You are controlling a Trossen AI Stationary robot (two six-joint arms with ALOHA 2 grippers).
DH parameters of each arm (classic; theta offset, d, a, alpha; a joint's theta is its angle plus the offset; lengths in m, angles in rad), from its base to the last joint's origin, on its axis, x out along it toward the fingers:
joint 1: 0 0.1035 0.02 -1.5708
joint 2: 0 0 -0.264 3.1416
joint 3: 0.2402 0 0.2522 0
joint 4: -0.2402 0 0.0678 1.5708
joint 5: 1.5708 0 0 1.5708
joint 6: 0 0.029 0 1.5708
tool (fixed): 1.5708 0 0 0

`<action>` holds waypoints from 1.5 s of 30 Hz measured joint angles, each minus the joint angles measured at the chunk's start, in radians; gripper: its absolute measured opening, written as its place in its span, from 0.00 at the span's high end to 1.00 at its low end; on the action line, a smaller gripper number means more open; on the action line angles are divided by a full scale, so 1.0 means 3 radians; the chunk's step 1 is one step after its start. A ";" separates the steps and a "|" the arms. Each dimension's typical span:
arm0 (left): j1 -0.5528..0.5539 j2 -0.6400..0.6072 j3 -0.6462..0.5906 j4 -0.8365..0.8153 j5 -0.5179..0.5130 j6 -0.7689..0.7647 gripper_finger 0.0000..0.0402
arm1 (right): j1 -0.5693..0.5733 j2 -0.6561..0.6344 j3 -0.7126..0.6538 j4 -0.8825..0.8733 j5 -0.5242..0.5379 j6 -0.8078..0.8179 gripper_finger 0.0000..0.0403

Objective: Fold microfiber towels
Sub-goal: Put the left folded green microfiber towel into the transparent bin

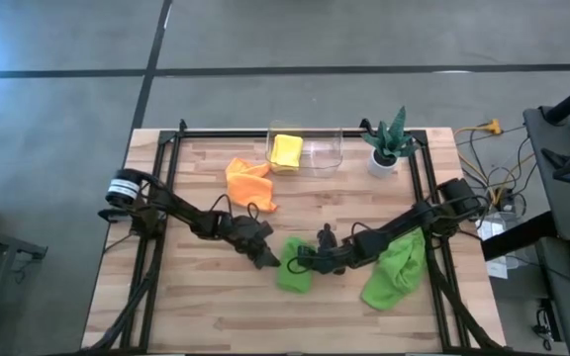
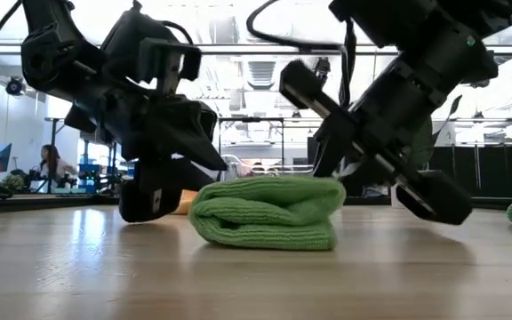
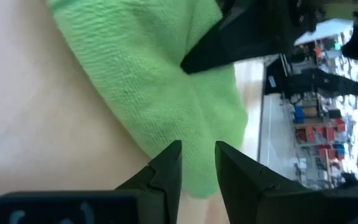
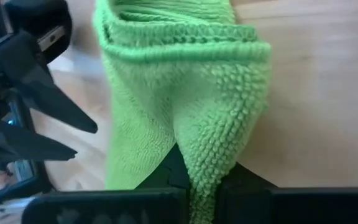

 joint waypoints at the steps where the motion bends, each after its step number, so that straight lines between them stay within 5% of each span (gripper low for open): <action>1: -0.0001 -0.0023 -0.0014 -0.0001 0.0009 0.0000 0.80 | 0.0000 -0.0025 0.0000 -0.0004 0.0003 -0.0036 0.98; 30: 0.0023 -0.0556 -0.0268 -0.0005 -0.0093 0.0090 0.80 | -0.0423 -0.1172 0.0013 -0.0844 0.0379 -0.1415 0.98; 45: 0.0023 -0.1978 -0.0935 -0.0013 -0.0595 0.0303 0.80 | -0.1304 -0.1599 0.0254 -0.0870 0.0417 -0.2574 0.98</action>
